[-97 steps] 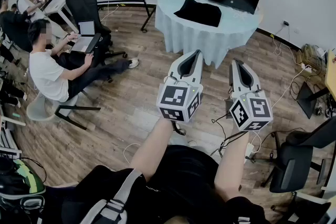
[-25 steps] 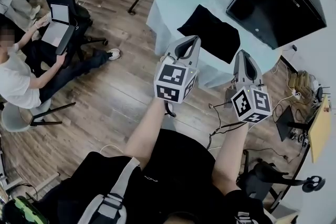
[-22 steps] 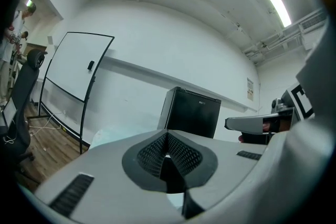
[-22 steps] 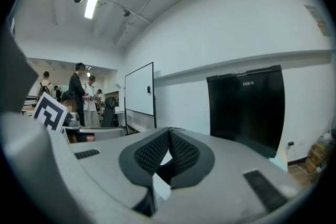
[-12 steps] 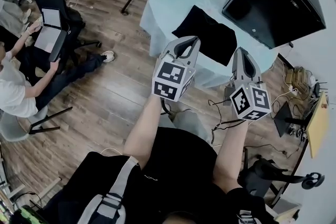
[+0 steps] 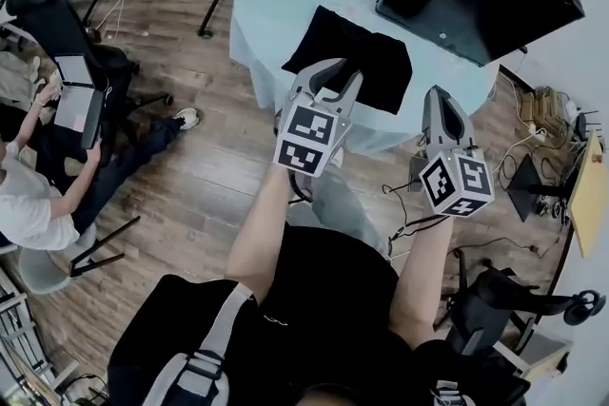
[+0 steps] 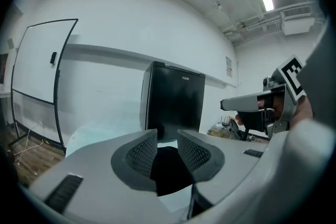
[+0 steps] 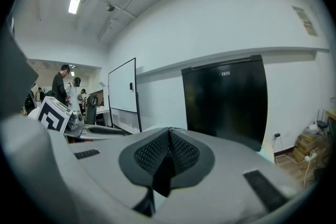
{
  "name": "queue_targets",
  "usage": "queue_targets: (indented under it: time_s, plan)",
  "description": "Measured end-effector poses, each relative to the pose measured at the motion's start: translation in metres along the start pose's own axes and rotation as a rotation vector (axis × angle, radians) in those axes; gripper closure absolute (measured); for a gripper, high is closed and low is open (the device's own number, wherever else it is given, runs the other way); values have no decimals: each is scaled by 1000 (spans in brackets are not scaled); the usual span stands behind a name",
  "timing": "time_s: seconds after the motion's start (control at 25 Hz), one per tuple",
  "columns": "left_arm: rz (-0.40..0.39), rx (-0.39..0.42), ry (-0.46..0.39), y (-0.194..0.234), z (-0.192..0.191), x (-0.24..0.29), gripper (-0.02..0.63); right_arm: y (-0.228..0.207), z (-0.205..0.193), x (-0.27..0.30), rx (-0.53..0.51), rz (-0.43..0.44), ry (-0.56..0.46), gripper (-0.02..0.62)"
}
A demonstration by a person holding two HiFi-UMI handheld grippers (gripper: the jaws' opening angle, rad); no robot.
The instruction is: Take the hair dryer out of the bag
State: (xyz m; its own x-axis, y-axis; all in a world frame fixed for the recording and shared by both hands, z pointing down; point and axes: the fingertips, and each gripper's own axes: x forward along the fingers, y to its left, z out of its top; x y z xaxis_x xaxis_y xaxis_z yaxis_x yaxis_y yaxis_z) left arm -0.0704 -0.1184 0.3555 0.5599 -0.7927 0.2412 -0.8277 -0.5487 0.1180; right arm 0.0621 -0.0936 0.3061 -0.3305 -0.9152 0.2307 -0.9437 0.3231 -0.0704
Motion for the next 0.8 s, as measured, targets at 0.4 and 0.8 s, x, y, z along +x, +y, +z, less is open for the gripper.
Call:
queue_targets:
  time_s: [0.4, 0.8]
  plan:
    - [19, 73, 178, 19, -46, 74, 430, -32, -39, 58, 71, 30, 104, 591]
    - [36, 157, 312, 31, -89, 139, 415, -62, -87, 98, 148, 36, 199, 591]
